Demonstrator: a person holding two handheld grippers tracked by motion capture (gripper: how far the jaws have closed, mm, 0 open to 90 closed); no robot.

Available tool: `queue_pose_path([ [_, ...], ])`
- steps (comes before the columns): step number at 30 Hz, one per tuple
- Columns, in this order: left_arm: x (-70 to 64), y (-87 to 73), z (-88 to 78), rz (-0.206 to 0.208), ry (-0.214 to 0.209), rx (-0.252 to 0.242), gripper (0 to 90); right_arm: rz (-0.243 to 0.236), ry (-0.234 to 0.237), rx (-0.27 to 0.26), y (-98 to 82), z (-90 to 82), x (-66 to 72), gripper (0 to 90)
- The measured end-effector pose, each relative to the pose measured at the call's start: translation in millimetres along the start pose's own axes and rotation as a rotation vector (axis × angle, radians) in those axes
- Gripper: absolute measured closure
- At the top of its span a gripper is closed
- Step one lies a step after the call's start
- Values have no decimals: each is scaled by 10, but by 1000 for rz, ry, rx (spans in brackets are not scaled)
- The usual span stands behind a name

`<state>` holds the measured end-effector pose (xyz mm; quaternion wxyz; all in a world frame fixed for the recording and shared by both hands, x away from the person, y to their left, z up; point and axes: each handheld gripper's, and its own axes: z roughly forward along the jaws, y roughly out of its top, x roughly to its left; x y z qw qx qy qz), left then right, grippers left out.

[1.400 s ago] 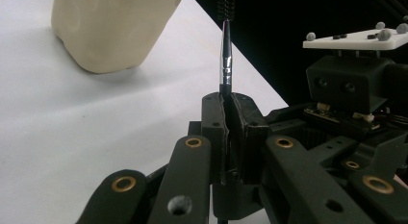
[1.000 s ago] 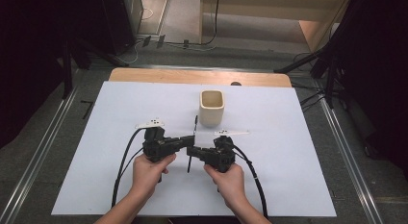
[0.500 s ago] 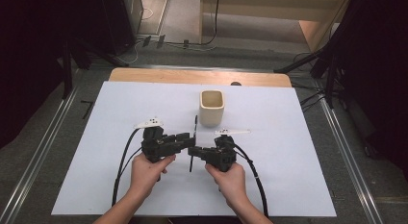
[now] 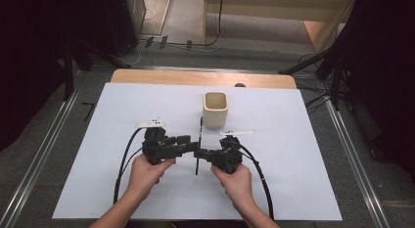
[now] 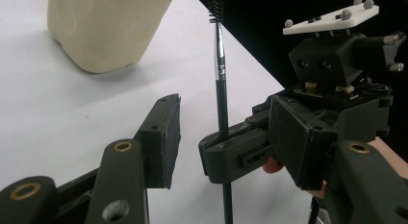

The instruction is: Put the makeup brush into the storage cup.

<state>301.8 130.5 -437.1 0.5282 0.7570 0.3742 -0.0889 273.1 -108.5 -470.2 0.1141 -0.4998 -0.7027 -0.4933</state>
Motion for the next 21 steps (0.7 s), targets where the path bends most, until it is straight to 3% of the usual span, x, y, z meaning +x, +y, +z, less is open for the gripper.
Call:
queue_pose_path([
  [12, 20, 27, -61, 4, 8, 39, 455, -9, -11, 11, 14, -27, -31, 858],
  [21, 12, 30, -73, 22, 47, 66, 455, -14, -22, 9, 36, -76, -62, 858],
])
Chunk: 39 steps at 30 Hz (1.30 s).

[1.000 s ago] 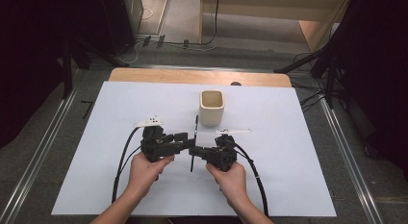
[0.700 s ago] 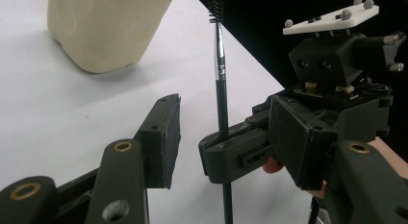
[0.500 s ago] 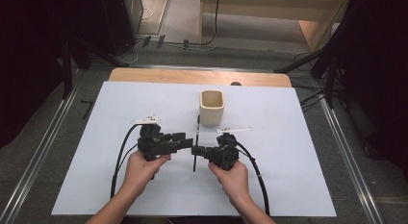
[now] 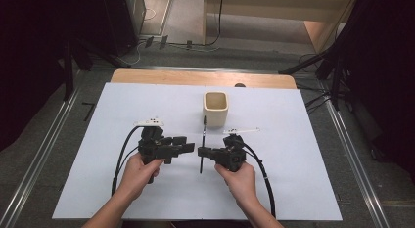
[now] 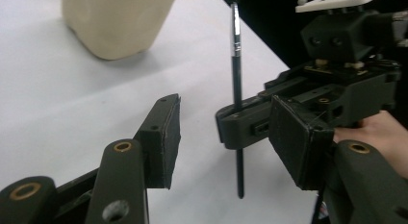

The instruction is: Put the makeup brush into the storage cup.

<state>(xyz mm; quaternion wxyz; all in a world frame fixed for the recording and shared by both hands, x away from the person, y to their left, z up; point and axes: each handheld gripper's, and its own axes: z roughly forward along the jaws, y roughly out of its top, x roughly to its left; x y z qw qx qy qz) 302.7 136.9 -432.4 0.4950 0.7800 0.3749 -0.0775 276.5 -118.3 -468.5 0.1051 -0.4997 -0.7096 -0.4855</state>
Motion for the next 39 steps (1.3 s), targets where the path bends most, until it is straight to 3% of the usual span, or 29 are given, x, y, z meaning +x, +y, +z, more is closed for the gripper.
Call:
queue_pose_path([
  [4, 4, -4, -17, 16, 2, 20, 455, 2, 0, 3, 5, -11, -15, 858],
  [7, 10, -15, -28, 28, -20, 47, 454, -3, -3, 2, 10, -21, -22, 858],
  [14, 11, -34, -35, 58, 3, 90, 452, -9, -4, 5, 26, -48, -28, 858],
  [16, 28, -39, -22, 60, -54, 115, 171, -17, -8, 3, 30, -56, -33, 858],
  [17, 28, -44, -21, 62, -64, 126, 171, -13, -8, 7, 33, -61, -31, 858],
  [19, 17, -60, -35, 97, -45, 129, 170, -14, -9, 7, 37, -69, -33, 858],
  [30, 36, -106, -103, 146, -15, 134, 171, -25, -7, 8, 63, -106, -55, 857],
  [36, 45, -165, -144, 203, 6, 154, 172, -36, -3, 10, 88, -144, -73, 858],
  [39, 49, -189, -160, 213, 14, 161, 172, -38, 0, 11, 98, -161, -88, 857],
])
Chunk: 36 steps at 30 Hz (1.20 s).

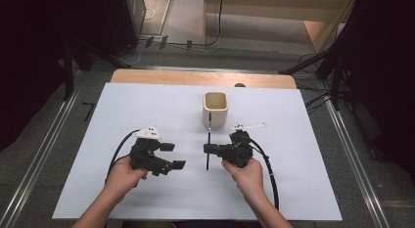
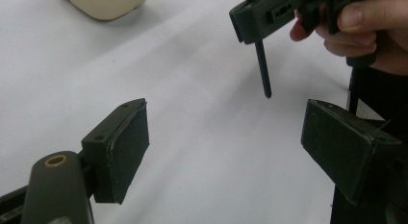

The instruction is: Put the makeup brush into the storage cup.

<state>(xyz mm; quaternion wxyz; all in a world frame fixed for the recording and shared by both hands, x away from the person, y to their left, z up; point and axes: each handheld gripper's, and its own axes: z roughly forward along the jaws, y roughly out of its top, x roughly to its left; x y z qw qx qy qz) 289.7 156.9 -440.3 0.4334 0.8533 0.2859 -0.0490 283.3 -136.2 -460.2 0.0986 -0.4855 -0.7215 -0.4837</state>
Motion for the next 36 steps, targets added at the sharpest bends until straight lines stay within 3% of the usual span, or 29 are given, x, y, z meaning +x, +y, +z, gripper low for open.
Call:
queue_pose_path([
  [16, 39, -154, -130, 57, 5, -13, 172, -10, 26, 16, 59, -90, -84, 857],
  [22, 51, -212, -171, 79, 35, -4, 172, -19, 26, 23, 79, -106, -102, 857],
  [36, 100, -313, -264, 81, 75, -2, 172, -52, 18, 28, 116, -127, -124, 857],
])
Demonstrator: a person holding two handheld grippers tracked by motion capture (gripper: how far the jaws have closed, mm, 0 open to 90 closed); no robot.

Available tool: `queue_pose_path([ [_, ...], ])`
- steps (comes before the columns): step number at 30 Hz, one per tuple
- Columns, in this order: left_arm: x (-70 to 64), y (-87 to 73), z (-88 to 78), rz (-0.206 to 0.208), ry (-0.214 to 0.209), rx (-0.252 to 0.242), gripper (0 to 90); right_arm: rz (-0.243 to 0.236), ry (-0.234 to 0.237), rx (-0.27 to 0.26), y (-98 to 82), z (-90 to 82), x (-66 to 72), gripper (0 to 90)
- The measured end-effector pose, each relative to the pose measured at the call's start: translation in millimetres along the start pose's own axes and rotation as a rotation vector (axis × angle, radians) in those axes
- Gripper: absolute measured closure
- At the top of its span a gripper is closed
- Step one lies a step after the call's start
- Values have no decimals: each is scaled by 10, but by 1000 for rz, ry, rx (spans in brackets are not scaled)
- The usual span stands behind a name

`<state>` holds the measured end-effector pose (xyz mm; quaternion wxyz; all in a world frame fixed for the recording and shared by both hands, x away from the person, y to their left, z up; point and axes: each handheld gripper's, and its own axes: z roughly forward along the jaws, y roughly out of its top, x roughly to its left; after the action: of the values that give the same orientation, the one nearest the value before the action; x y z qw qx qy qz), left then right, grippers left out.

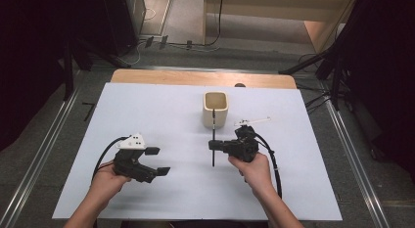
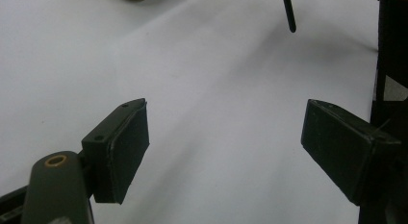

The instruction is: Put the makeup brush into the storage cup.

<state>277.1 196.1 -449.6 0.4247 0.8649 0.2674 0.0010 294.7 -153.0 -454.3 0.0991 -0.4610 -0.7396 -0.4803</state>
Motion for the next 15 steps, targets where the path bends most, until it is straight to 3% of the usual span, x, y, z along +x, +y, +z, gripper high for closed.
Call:
queue_pose_path([
  [15, 21, -74, -65, -10, 30, -2, 172, -13, -3, -14, 82, -64, -76, 857],
])
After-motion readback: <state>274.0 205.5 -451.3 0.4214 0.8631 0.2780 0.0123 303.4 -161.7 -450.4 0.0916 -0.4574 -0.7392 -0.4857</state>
